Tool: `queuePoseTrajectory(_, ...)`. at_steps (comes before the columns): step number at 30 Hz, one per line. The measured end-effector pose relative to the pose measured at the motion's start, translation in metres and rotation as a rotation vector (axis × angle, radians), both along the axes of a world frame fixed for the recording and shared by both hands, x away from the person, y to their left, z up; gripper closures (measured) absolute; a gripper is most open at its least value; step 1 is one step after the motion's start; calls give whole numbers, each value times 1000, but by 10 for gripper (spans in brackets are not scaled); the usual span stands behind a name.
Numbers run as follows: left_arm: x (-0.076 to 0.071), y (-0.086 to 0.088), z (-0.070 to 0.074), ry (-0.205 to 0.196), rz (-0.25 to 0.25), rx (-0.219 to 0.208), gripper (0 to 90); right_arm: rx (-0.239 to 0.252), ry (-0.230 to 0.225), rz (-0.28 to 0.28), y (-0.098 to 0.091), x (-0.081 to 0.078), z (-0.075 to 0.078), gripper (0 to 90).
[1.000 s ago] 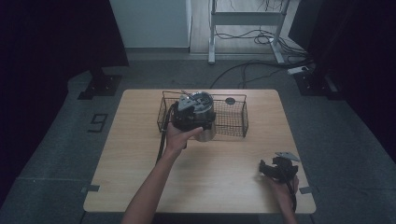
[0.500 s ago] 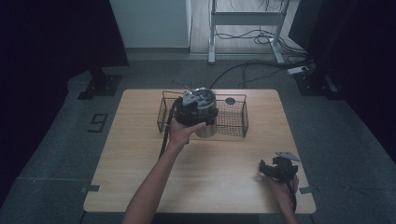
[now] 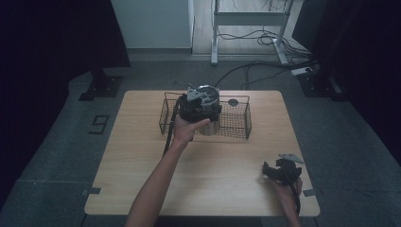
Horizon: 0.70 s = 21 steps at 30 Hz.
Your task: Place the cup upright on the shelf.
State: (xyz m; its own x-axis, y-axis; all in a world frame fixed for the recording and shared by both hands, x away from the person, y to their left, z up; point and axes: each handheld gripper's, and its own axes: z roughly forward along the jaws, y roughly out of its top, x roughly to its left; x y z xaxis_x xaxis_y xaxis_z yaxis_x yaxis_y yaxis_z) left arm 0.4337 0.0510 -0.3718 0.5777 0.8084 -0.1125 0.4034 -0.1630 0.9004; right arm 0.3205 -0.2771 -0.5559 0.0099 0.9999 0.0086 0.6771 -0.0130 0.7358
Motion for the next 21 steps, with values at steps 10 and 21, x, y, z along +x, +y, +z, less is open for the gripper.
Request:
queuePoseTrajectory(10,11,-5,2,0,9,15,37,-1,0,2,0,0,0,101)
queuePoseTrajectory(21,22,-10,5,-5,30,39,37,-1,0,2,0,0,0,101)
